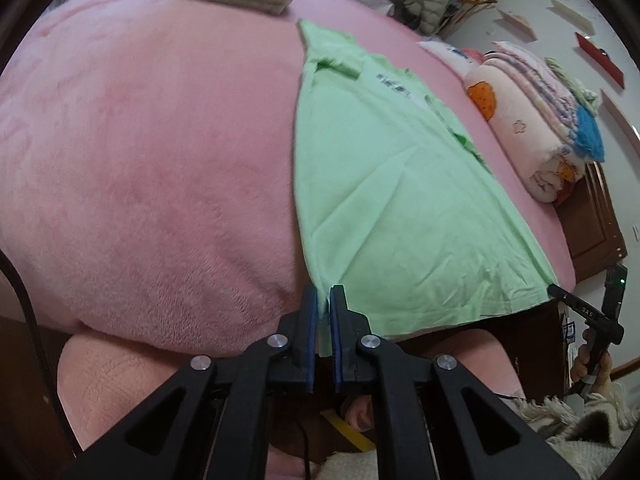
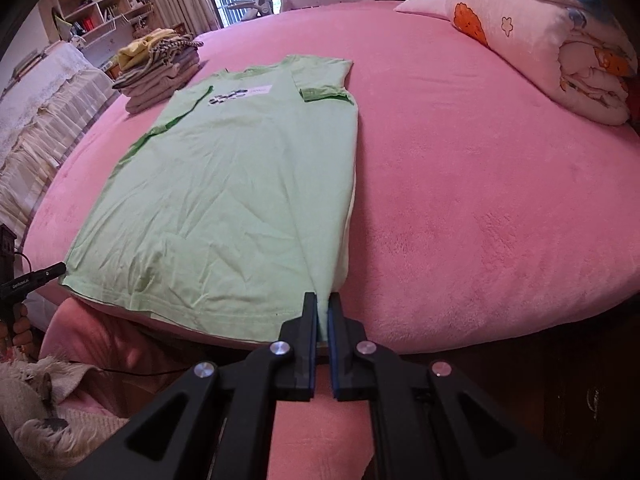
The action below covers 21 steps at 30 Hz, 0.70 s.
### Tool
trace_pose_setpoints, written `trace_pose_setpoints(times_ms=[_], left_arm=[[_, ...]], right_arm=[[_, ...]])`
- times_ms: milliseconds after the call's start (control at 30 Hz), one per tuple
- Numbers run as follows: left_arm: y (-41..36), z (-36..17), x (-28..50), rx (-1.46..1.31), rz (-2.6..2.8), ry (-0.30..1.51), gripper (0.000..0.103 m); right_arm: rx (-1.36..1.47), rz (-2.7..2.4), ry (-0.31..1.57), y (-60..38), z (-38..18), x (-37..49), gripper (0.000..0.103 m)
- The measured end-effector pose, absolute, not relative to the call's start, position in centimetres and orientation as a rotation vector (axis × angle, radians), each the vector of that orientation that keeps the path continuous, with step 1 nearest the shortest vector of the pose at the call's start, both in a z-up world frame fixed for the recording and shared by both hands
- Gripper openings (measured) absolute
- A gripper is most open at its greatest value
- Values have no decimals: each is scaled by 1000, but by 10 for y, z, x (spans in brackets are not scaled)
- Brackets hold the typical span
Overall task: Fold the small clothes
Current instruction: 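Lift the hem with both tools and carry it toward the collar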
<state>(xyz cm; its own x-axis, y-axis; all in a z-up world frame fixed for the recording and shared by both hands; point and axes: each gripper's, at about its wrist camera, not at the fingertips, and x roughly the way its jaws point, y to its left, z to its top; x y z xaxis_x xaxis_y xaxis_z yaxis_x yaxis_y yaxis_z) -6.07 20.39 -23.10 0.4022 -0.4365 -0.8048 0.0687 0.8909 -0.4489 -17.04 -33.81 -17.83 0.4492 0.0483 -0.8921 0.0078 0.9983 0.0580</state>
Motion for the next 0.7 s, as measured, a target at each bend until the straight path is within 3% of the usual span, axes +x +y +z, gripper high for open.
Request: trace_pose_setpoints(times_ms=[67,133,200,267,367,433,467,500,700], left_arm=[[204,-239,-61,-357,-298,1141,11],[206,-246,-59,-358,-275,1167,27],[210,-255,-56,-418,-290,1199,57],[213,-260,-55,-462,-308,1205,60],[210,-266,-52,-451,-331,1217,59],[204,-267,-52,-433,-353,1227,39],[200,-269,-51,-421,-371,1236,20],[198,-269,-52,-413,-377,1242,16],[190,-267,-53,-392,-371,1226,6]], right_arm=[[55,13,1118,-337,-182,-169,4],[52,3,1123,-338,-184,-168,4],[55,-2,1125,-338,-185,-167,4],[60,-3,1127,-338,-184,-165,4],[55,-3,1134,-339,-185,-164,4],[57,-3,1144,-339,-188,-162,4],[59,-3,1147,-340,-188,-161,4],[64,-2,1150,-341,-190,-161,4],[89,11,1175,-346,-201,-158,4]])
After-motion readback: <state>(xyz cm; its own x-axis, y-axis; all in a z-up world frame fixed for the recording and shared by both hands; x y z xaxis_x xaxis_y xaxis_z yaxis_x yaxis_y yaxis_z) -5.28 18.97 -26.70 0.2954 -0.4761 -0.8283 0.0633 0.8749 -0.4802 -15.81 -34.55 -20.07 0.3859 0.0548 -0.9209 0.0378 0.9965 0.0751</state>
